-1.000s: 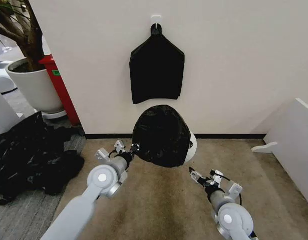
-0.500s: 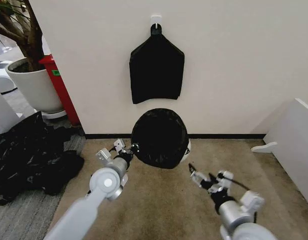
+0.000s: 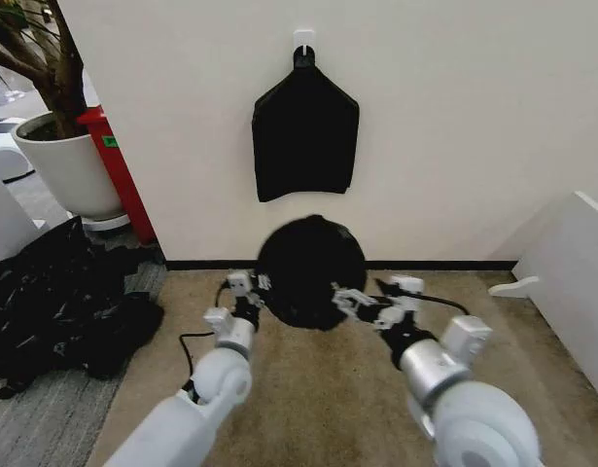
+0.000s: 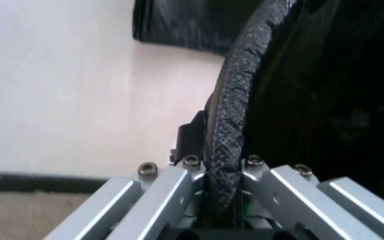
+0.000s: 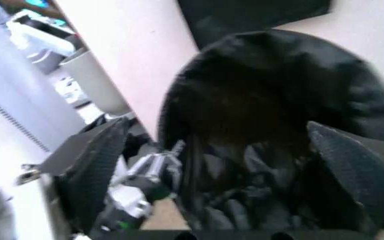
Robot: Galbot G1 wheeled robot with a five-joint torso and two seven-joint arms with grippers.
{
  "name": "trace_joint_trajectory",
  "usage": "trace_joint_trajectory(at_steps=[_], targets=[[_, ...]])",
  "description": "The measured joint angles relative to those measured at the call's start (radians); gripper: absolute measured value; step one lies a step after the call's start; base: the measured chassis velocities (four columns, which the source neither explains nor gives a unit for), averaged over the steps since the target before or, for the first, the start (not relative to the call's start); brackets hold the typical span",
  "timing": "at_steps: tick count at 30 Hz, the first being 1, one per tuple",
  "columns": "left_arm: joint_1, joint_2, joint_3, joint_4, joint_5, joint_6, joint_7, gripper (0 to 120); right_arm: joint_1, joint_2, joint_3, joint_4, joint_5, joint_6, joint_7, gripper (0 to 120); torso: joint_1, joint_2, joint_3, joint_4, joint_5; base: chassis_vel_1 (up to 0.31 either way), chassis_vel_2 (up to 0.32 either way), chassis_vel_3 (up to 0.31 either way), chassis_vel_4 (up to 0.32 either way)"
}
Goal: Place the garbage bag over the trash bin.
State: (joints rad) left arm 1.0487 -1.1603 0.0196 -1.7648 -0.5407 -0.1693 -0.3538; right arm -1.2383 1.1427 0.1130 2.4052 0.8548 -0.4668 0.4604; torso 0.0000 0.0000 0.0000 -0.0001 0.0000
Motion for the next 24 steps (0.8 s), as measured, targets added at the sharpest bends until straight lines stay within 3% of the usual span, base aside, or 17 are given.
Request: trace_joint_trajectory(at_steps=[4, 6, 12, 14, 18, 20, 24], targets=[[0.000, -0.011, 0.019, 0.003, 0.059, -0.013, -0.016, 1, 0.063, 0.054, -0.085, -0.151, -0.041, 0.006, 0.047, 77, 0.000, 0.000, 0.000, 0.0004, 0.0000, 0.000, 0.000, 0.000, 0.000], [0.000, -0.011, 0.020, 0.002, 0.059, -0.013, -0.017, 1, 0.064, 0.058, -0.089, -0.160, -0.045, 0.008, 0.052, 75, 0.000, 0.000, 0.000, 0.0004, 0.0000, 0.000, 0.000, 0.000, 0.000], [-0.005, -0.011, 0.042, -0.015, 0.074, -0.021, -0.025, 1, 0.121, 0.149, -0.151, -0.347, -0.128, 0.059, 0.220, 47, 0.000, 0.000, 0.000, 0.0000, -0.0001, 0.000, 0.000, 0.000, 0.000], [-0.005, -0.012, 0.044, -0.017, 0.074, -0.023, -0.025, 1, 0.136, 0.164, -0.157, -0.373, -0.130, 0.060, 0.253, 43, 0.000, 0.000, 0.000, 0.0001, -0.0002, 0.000, 0.000, 0.000, 0.000], [-0.008, -0.011, 0.048, -0.025, 0.084, -0.033, -0.017, 1, 0.165, 0.193, -0.180, -0.430, -0.115, 0.046, 0.371, 25, 0.000, 0.000, 0.000, 0.0002, -0.0001, 0.000, 0.000, 0.000, 0.000], [-0.010, -0.010, 0.048, -0.026, 0.084, -0.034, -0.015, 1, 0.165, 0.193, -0.185, -0.432, -0.108, 0.042, 0.385, 23, 0.000, 0.000, 0.000, 0.0002, 0.0000, 0.000, 0.000, 0.000, 0.000], [-0.018, -0.007, 0.045, -0.036, 0.084, -0.035, -0.009, 1, 0.166, 0.183, -0.196, -0.421, -0.095, 0.036, 0.412, 6, 0.000, 0.000, 0.000, 0.0001, 0.0001, 0.000, 0.000, 0.000, 0.000]])
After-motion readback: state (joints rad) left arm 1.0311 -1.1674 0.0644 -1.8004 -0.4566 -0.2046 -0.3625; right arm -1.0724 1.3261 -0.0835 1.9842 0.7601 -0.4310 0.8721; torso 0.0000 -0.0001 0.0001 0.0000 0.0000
